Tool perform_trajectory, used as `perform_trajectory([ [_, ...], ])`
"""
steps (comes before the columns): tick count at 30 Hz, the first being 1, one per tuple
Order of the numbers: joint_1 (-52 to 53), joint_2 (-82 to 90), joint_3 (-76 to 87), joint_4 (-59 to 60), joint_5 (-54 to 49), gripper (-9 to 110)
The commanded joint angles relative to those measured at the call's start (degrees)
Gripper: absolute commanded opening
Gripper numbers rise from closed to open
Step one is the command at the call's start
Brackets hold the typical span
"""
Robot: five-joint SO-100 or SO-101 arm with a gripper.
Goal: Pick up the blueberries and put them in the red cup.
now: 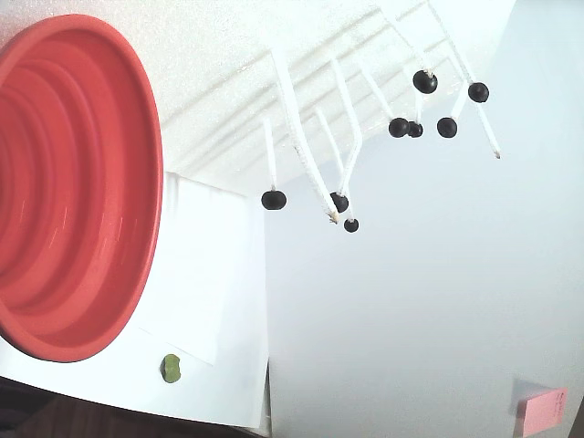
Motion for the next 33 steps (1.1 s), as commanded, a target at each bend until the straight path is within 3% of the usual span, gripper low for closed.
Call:
perform_trajectory([
  [1,-0.1,-0.3,0.2,-0.5,0.0,12],
  [33,-1.8,-0.8,0.1,-1.2,-0.4,11],
])
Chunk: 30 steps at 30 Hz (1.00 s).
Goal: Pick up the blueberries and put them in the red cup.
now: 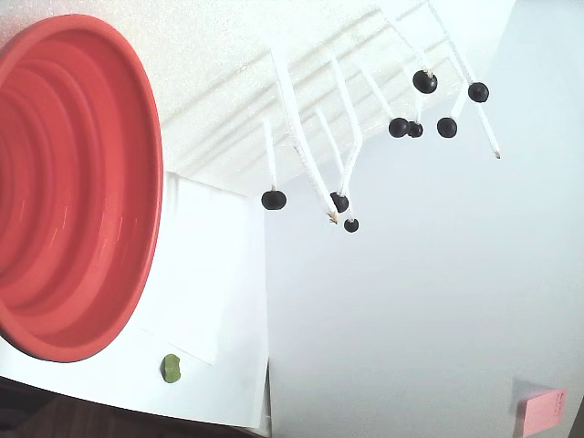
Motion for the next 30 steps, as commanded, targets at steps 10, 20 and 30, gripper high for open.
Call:
perform_trajectory([
  [10,-1.3,-0.9,-2.0,-1.5,-2.4,11],
  [20,0.4,-5.4,-4.6,-9.1,-10.6,11],
  [30,0.5,-8.1,3.3,-14.1,-26.8,11],
])
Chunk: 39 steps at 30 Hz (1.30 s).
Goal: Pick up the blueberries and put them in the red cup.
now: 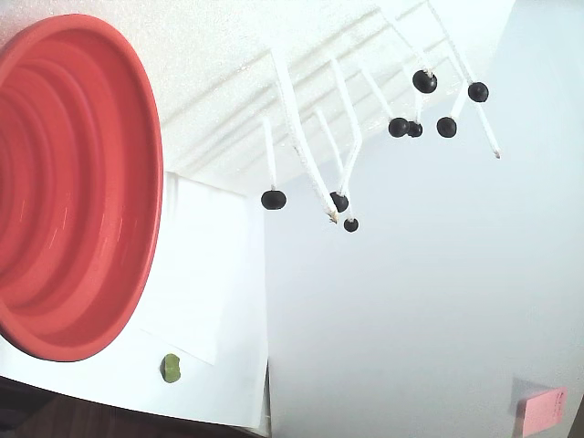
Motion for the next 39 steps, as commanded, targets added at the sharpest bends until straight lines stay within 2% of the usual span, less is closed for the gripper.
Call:
perform_trajectory([
  [1,-0.9,-4.5,2.3,-3.7,-6.5,11],
  [24,1.5,-18.0,9.8,-18.9,-27.2,13],
  [39,3.4,-32.4,8.3,-30.2,-35.4,13],
])
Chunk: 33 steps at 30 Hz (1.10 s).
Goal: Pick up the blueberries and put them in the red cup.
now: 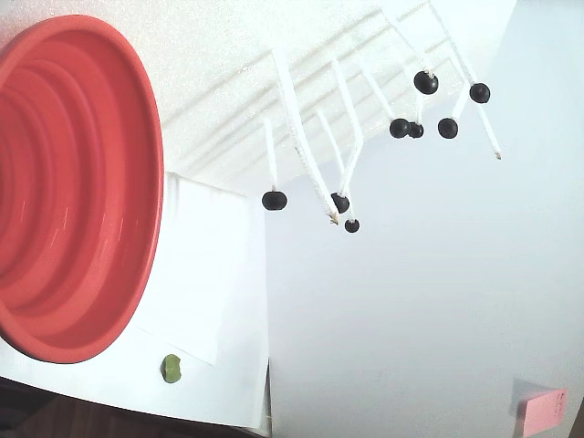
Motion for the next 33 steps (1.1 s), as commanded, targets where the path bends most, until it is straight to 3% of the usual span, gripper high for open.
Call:
perform_trajectory([
  [1,1.0,-3.0,-2.1,-3.4,-1.5,13],
  [33,-0.4,-28.3,-9.7,-20.2,-11.4,13],
])
